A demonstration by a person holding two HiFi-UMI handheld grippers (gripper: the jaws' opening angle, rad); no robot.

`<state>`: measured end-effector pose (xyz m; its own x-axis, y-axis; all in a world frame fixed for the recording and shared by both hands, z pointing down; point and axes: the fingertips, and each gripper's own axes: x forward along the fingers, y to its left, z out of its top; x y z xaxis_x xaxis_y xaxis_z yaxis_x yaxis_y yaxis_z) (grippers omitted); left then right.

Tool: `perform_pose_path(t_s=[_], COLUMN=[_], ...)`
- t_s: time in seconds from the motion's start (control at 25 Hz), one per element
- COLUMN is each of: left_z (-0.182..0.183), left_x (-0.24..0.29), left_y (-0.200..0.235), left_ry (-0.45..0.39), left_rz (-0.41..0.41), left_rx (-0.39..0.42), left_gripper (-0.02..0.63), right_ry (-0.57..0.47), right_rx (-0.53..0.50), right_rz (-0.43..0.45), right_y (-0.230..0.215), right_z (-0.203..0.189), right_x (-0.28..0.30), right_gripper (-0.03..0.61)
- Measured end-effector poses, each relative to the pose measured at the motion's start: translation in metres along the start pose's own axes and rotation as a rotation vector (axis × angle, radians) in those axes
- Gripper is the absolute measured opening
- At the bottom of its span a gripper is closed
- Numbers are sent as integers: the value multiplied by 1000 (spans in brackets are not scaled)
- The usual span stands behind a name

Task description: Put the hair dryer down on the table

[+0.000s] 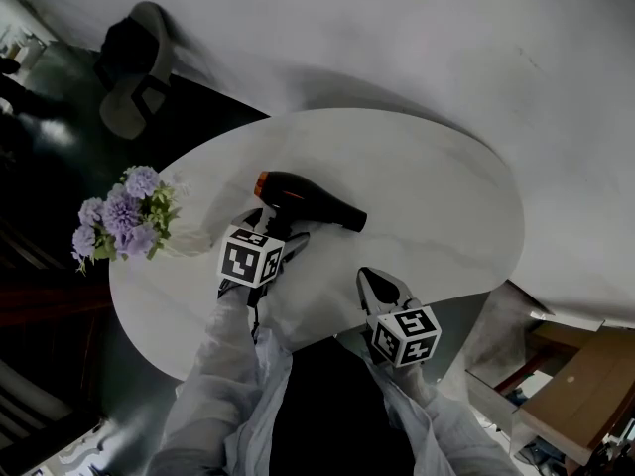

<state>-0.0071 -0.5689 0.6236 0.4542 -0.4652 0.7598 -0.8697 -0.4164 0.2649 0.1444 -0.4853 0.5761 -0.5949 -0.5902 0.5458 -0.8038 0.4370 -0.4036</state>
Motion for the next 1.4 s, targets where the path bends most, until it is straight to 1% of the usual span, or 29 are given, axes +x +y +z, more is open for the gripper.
perform_pose_path(t_s=[0.16, 0.24, 0.4, 0.52, 0.68, 0.8, 0.92, 1.0, 1.08, 1.12, 1.24, 1.32, 1.4], left_z=[0, 1, -3, -13, -29, -38, -49, -57, -64, -68, -80, -87, -93], left_x=[-24, -39, -70, -90, -117, -139, -162, -176, -190, -197, -217, -228, -237], left_y=[-14, -20, -29, -35, -45, -49, -53, -58, -62, -63, -64, -65, -67], left_ry=[-63, -104, -186, -215, -254, -307, -341, -360, -391, -411, -460, -486, -517], left_rz=[-34, -35, 0, 19, 44, 81, 143, 170, 191, 207, 269, 287, 288], left_rx=[-21, -27, -27, -26, -26, -22, 14, 37, 37, 33, 34, 29, 19], left_gripper=[473, 437, 361, 324, 252, 205, 159, 133, 110, 93, 13, 8, 8], right_ry=[-21, -33, -64, -84, -109, -130, -152, -168, -181, -186, -201, -211, -221], right_rx=[-32, -47, -68, -84, -91, -108, -127, -139, -146, -149, -157, -167, -187], right_rz=[9, 15, 28, 40, 48, 58, 75, 82, 84, 83, 80, 81, 84], right_y=[13, 19, 33, 45, 59, 67, 77, 84, 89, 91, 95, 96, 98], right_z=[2, 3, 6, 5, 1, 1, 2, 2, 0, -1, -7, -9, -10], right_x=[-10, -15, -29, -39, -55, -62, -69, -75, -81, -84, -95, -101, -105], right_gripper=[9, 9, 9, 9, 9, 9, 9, 9, 9, 9, 9, 9, 9])
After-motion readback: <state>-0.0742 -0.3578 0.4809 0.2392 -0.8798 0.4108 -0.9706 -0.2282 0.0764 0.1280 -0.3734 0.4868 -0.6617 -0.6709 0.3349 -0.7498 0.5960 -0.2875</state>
